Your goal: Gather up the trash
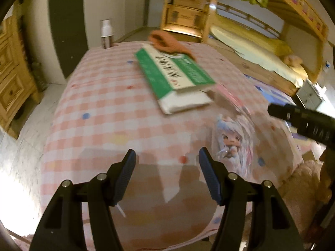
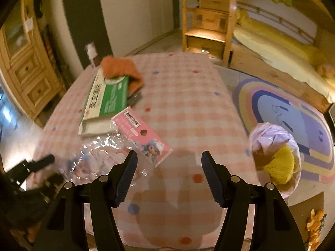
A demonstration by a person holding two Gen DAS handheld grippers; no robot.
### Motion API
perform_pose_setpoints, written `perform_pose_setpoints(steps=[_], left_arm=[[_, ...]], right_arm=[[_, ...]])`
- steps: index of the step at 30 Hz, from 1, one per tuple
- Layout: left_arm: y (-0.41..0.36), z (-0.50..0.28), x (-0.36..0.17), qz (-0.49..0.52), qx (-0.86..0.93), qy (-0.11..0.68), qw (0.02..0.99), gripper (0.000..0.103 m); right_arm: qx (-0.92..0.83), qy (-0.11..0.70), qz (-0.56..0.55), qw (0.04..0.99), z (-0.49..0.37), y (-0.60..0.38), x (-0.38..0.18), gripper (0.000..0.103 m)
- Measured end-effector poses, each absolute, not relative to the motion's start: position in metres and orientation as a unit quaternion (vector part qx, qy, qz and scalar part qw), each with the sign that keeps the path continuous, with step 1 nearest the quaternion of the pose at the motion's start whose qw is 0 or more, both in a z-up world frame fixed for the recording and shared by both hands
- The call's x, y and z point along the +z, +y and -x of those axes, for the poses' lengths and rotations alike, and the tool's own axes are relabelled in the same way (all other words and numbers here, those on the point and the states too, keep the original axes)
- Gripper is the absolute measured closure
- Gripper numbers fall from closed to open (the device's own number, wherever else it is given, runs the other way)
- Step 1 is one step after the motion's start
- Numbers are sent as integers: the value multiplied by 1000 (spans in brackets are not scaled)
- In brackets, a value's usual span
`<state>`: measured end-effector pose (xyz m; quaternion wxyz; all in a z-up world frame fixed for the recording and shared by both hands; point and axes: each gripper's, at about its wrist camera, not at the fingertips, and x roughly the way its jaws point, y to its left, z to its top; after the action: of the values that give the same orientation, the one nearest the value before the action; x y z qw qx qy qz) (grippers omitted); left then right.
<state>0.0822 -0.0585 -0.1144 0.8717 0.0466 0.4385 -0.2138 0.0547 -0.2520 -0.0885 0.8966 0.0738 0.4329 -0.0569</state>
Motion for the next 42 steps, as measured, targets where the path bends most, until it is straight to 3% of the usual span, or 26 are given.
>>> perform_pose_setpoints(steps=[6, 13, 19, 29, 34, 38, 39, 40, 42], left_arm=[[-73, -68, -116, -69, -222, 440, 867, 40], [-32, -67, -104, -48, -160, 424, 890, 38], [0, -75, -99, -18, -114, 417, 901, 38], [8, -76, -103, -5, -120, 420, 900, 38], [2, -76, -103, -10, -128, 420, 898, 38], [-7, -78, -98, -14, -137, 416, 899, 38], [-10, -79, -96, -15, -140, 414, 899, 38], [-12, -81, -93, -15, -142, 413, 900, 38], [-19, -84, -87, -18, -147, 407, 901, 38]], right_arm=[[-32, 447, -124, 886, -45, -248, -97, 35], [2, 450, -101, 887, -53, -208, -101, 29], [24, 434, -39, 900, -53, -163, -91, 24], [-22, 442, 96, 892, -54, -129, -119, 26], [-49, 436, 133, 889, -49, -134, -122, 48], [-65, 423, 118, 896, -49, -149, -113, 88], [-68, 412, 101, 903, -49, -159, -106, 91], [-72, 403, 88, 908, -48, -167, -99, 101], [-68, 380, 48, 921, -47, -189, -84, 102]])
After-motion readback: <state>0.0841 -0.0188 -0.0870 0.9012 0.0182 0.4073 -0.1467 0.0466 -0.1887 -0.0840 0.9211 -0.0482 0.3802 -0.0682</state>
